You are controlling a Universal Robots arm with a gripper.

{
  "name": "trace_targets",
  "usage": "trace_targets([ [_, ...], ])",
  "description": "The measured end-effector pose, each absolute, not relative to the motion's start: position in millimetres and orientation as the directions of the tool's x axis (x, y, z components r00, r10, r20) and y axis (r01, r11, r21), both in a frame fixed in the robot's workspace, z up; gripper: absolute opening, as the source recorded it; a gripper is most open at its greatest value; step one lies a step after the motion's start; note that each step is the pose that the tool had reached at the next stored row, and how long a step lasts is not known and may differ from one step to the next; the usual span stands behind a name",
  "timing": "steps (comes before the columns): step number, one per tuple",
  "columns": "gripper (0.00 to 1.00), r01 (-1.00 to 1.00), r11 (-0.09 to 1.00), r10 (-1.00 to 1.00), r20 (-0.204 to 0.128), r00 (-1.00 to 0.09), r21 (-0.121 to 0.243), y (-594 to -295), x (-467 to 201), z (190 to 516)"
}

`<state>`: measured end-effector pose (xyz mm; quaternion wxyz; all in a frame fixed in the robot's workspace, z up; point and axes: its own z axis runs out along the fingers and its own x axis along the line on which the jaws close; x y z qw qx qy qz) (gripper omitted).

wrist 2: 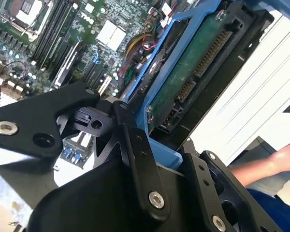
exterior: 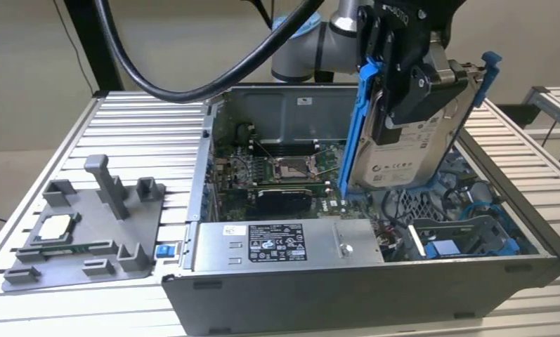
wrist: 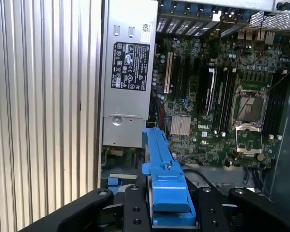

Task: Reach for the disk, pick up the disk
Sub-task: 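Pick up the disk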

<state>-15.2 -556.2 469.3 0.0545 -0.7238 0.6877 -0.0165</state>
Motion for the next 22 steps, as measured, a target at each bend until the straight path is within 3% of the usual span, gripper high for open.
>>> trace_targets([
  [22,0.00,-0.994,-0.041,-0.998,-0.051,0.046,-0.102,-572,17,464],
])
